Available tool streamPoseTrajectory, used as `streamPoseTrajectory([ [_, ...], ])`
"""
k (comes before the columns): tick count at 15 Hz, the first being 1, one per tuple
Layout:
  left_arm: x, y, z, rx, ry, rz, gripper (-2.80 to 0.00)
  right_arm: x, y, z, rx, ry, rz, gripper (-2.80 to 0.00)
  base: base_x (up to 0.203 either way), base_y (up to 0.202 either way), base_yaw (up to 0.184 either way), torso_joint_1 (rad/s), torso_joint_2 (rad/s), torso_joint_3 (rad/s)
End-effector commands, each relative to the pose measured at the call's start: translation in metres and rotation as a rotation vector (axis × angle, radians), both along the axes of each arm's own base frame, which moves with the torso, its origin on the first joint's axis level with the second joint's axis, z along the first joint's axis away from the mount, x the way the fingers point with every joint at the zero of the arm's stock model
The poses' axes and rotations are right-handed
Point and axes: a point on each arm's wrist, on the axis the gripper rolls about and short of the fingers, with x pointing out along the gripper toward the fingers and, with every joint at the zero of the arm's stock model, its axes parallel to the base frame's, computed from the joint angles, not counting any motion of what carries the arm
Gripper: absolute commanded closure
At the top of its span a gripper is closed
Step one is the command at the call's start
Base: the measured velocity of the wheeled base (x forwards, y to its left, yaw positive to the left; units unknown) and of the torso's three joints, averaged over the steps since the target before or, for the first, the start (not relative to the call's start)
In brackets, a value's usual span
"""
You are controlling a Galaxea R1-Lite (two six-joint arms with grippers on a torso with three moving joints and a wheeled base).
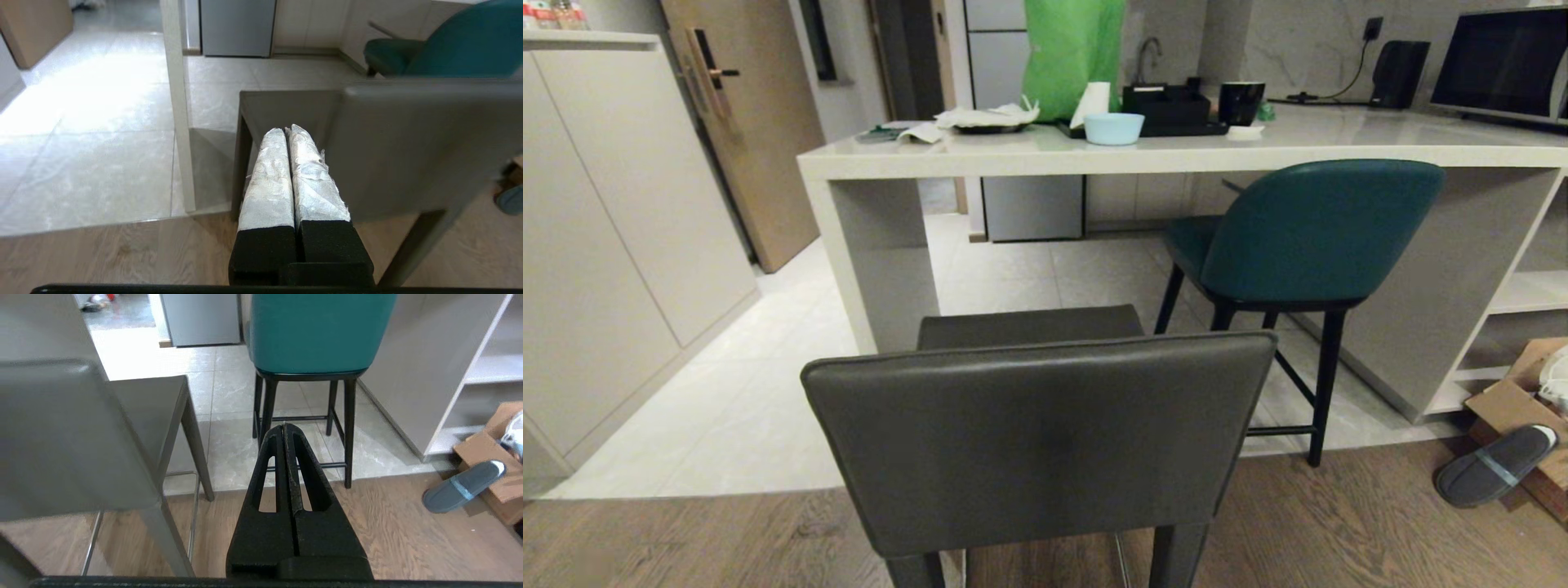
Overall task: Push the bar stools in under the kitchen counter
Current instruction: Pull the blue chair out from under the dining table
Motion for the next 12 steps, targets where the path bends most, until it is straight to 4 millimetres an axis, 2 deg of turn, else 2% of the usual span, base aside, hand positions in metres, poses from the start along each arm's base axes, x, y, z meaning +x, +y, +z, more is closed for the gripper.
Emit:
streamPoseTrajectory([
  [1, -0.029, 0.001, -0.005, 0.014, -0.080, 0.010, 0.00, -0.021, 0.001, -0.004, -0.012, -0.073, 0.004, 0.00, 0.000, 0.000, 0.000, 0.000, 0.00, 0.000],
  [4, -0.037, 0.000, -0.033, 0.112, -0.076, 0.052, 0.00, -0.035, 0.000, -0.022, -0.045, -0.051, -0.003, 0.00, 0.000, 0.000, 0.000, 0.000, 0.00, 0.000],
  [6, -0.038, -0.001, -0.064, 0.174, -0.070, 0.068, 0.00, -0.035, 0.000, -0.036, -0.051, -0.033, 0.003, 0.00, 0.000, 0.000, 0.000, 0.000, 0.00, 0.000],
  [7, -0.035, -0.001, -0.082, 0.192, -0.042, 0.074, 0.00, -0.034, 0.000, -0.050, -0.064, -0.018, 0.010, 0.00, 0.000, 0.000, 0.000, 0.000, 0.00, 0.000],
  [10, -0.021, 0.001, -0.110, 0.194, 0.063, 0.140, 0.00, -0.027, -0.001, -0.101, -0.139, 0.034, -0.007, 0.00, 0.000, 0.000, 0.000, 0.000, 0.00, 0.000],
  [12, -0.012, 0.001, -0.126, 0.197, 0.082, 0.144, 0.00, -0.017, -0.003, -0.117, -0.153, 0.067, -0.075, 0.00, 0.000, 0.000, 0.000, 0.000, 0.00, 0.000],
])
